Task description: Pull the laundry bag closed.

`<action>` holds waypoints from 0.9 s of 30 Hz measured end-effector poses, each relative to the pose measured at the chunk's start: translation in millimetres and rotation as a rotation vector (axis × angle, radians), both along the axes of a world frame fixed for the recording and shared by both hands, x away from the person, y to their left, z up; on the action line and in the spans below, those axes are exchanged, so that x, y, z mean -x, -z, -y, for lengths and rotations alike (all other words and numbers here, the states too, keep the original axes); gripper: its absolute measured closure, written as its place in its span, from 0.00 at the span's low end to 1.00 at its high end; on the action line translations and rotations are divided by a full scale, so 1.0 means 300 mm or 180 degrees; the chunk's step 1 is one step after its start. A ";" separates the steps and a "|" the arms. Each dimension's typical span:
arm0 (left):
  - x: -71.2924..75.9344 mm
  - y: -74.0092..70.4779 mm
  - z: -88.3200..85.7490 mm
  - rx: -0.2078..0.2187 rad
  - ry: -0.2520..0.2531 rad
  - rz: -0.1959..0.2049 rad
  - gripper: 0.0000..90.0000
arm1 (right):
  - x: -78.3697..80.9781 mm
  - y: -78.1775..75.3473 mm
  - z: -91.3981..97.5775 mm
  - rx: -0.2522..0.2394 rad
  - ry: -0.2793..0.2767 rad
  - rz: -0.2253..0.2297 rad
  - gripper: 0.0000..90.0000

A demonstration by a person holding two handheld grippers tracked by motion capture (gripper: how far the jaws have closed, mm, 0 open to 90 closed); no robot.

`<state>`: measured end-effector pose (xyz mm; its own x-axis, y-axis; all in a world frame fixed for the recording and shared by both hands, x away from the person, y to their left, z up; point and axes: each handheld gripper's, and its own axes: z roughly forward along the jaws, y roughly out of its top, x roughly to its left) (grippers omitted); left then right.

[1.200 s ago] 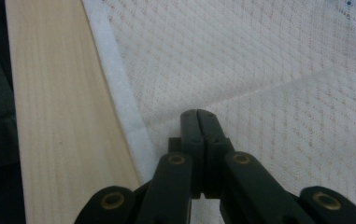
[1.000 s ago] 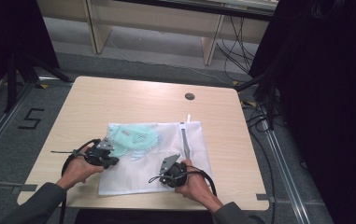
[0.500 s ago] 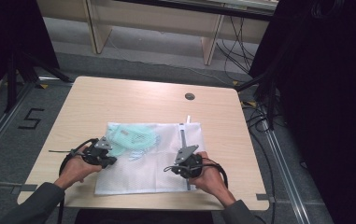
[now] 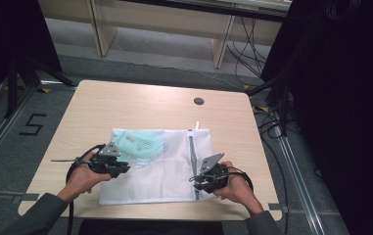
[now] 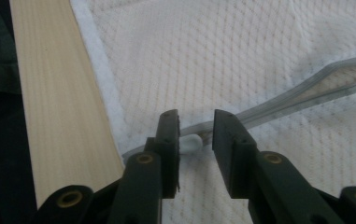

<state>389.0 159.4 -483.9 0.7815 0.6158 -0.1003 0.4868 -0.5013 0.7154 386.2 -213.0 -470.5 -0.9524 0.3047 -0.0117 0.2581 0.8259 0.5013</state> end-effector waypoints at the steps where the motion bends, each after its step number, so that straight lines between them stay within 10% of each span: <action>1: 0.005 -0.001 0.011 0.0023 0.0066 -0.0021 0.74 | 0.000 0.005 0.002 -0.0022 0.0002 -0.0064 0.73; 17: 0.034 -0.010 0.053 0.0013 0.0117 0.0039 0.49 | -0.002 0.038 -0.001 0.0013 -0.0084 -0.0248 0.63; 27: 0.036 -0.001 0.066 -0.0054 0.0137 0.0004 0.47 | 0.009 0.023 -0.011 0.0027 -0.0221 -0.0273 0.80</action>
<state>378.3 139.7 -483.5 0.8075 0.5832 -0.0890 0.4635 -0.5339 0.7071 383.6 -209.7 -477.4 -0.9688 0.2381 0.0683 0.2416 0.8475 0.4727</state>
